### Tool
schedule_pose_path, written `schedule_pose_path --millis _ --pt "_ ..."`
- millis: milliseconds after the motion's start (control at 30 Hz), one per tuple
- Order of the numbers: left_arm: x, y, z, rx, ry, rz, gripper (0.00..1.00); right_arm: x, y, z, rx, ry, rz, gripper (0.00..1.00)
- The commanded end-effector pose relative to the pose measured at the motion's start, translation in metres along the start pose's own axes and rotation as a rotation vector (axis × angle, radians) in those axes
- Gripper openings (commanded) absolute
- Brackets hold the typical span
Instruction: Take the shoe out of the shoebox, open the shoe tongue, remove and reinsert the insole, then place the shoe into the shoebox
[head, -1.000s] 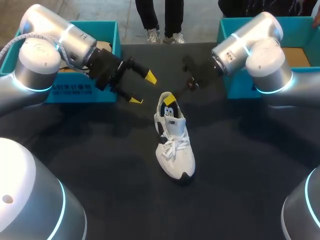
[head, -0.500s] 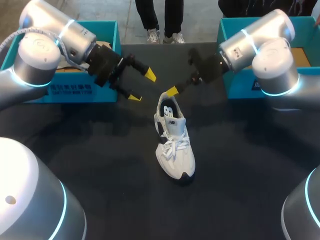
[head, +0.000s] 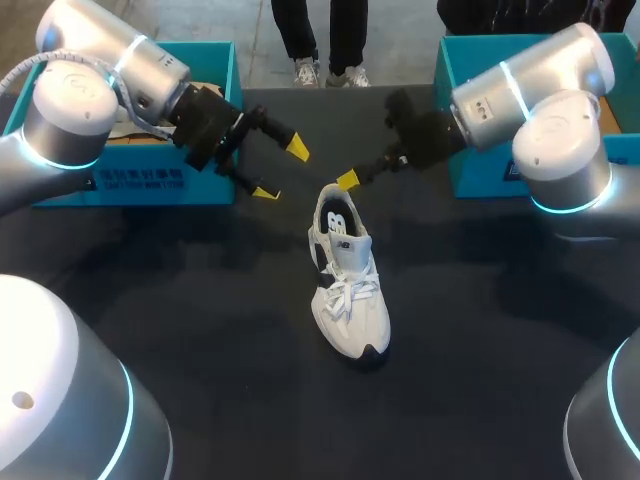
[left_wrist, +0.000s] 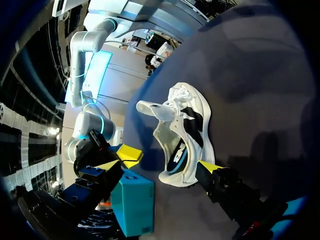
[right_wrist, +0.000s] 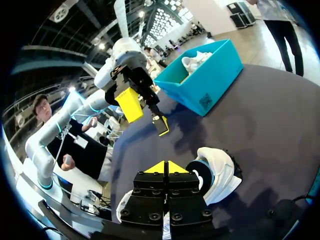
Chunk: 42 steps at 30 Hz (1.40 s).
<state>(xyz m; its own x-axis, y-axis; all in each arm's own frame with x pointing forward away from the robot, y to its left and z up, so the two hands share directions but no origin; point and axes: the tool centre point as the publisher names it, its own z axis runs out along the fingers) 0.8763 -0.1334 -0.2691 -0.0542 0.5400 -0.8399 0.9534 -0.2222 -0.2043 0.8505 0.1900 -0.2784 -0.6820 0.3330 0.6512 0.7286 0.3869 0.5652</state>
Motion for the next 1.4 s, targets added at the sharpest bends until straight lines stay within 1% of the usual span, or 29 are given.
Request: schedule_pose_path --millis 33,233,267,300,400,433,533,633,833,933,1100,1300,1400 --pt "0.000 -0.002 -0.002 0.001 0.006 0.000 1.00 0.002 -0.001 0.000 0.000 -0.011 0.002 0.00" --pt "-0.003 -0.003 -0.006 0.032 0.026 -0.002 1.00 0.002 -0.001 0.000 0.000 -0.011 0.002 0.00" --pt "-0.004 -0.004 -0.007 0.039 0.029 -0.003 1.00 0.002 -0.001 0.000 0.023 -0.052 0.030 0.00" --pt "-0.004 -0.004 -0.008 0.043 0.032 -0.003 1.00 0.002 0.000 0.001 0.005 -0.075 0.045 0.00" --pt "-0.005 -0.006 -0.012 0.049 0.039 -0.003 1.00 0.004 -0.001 0.000 0.019 -0.169 0.120 0.00" --pt "-0.006 -0.007 -0.014 0.049 0.040 -0.003 1.00 0.005 -0.001 0.000 0.039 -0.188 0.133 0.00" --pt "-0.008 -0.010 -0.020 0.054 0.047 -0.006 1.00 0.006 -0.001 0.000 0.062 -0.249 0.166 0.00" --pt "-0.010 -0.013 -0.030 0.048 0.057 -0.007 1.00 0.010 0.000 0.000 0.115 -0.325 0.206 0.00" --pt "-0.014 -0.021 -0.056 0.027 0.078 -0.019 1.00 0.012 0.003 0.009 0.167 -0.391 0.248 0.00" --pt "-0.017 -0.024 -0.069 0.019 0.086 -0.019 1.00 0.010 0.003 0.012 0.166 -0.394 0.256 0.00" --pt "-0.019 -0.028 -0.088 -0.006 0.101 -0.024 1.00 0.010 0.004 0.016 0.185 -0.441 0.283 0.00" --pt "-0.016 -0.032 -0.108 -0.024 0.126 -0.032 1.00 0.012 0.005 0.017 0.228 -0.508 0.311 0.00" --pt "-0.015 -0.034 -0.119 -0.032 0.136 -0.033 1.00 0.013 0.005 0.018 0.233 -0.522 0.323 0.00"
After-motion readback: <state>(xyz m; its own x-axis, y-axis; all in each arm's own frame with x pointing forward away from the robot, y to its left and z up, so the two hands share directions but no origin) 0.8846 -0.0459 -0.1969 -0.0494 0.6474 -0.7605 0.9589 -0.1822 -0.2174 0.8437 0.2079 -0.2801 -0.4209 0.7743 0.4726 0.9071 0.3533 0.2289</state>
